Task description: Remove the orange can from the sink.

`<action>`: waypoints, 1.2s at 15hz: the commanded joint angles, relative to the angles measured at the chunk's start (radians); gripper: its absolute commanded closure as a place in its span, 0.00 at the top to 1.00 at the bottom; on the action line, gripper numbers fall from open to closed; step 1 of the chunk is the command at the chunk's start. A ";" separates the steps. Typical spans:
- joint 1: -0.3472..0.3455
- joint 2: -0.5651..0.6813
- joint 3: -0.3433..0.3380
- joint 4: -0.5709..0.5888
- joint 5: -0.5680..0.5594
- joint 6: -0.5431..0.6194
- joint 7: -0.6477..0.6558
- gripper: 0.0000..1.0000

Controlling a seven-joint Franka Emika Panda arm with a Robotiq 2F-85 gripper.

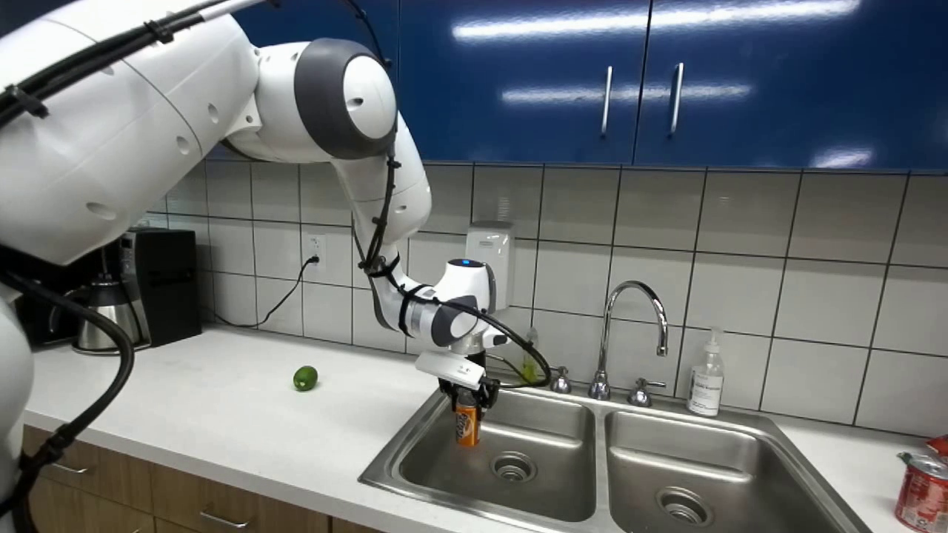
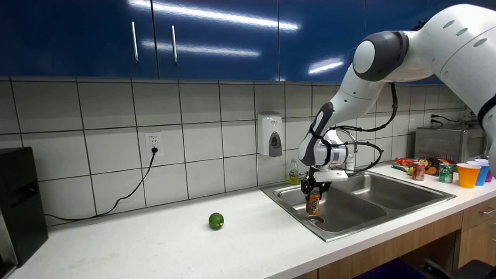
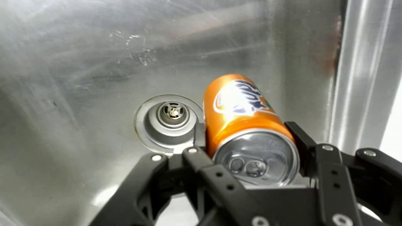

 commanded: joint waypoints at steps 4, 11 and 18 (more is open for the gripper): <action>0.042 -0.256 0.042 -0.171 -0.023 -0.107 0.011 0.38; 0.129 -0.411 0.054 -0.257 -0.034 -0.239 0.011 0.38; 0.203 -0.443 0.084 -0.336 -0.047 -0.228 -0.004 0.38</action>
